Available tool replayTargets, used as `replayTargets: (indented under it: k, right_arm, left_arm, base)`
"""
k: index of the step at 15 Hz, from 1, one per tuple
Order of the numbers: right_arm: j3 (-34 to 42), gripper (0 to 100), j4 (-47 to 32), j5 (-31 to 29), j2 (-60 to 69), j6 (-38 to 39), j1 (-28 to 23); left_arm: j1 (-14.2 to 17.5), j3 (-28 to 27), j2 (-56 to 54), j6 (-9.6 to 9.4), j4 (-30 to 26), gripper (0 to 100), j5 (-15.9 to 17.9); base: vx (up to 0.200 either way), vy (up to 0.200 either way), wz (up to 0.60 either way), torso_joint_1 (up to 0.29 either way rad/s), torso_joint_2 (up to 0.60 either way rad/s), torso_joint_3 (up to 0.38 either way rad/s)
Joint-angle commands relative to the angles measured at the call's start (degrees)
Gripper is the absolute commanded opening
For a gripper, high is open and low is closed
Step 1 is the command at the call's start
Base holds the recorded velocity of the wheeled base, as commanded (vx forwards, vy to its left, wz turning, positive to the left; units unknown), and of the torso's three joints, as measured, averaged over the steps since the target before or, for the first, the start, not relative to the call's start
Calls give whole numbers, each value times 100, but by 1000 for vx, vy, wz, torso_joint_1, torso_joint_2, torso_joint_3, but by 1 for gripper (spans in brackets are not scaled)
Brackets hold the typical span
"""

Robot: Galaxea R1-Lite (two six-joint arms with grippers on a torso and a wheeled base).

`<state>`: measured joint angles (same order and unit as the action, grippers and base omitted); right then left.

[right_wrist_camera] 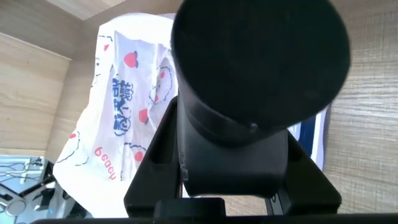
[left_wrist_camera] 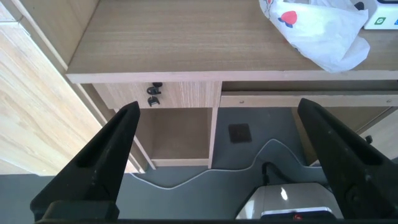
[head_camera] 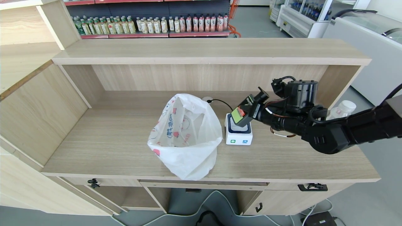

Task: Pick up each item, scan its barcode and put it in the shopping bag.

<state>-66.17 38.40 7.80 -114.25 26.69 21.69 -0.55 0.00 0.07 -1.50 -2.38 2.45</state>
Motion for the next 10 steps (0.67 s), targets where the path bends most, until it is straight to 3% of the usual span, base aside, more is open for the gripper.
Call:
replayTargets:
  k: [1, 10]
  right_arm:
    - [-186, 0, 1, -7, -203, -5, 2]
    - [-528, 0, 10, -33, -607, -32, 152]
  left_arm:
    - [2, 0, 1, 1, 0, 100, 1]
    - [2, 0, 1, 1, 0, 100, 1]
  base:
    - [0, 0, 0, 0, 0, 0]
    - [0, 0, 0, 0, 0, 0]
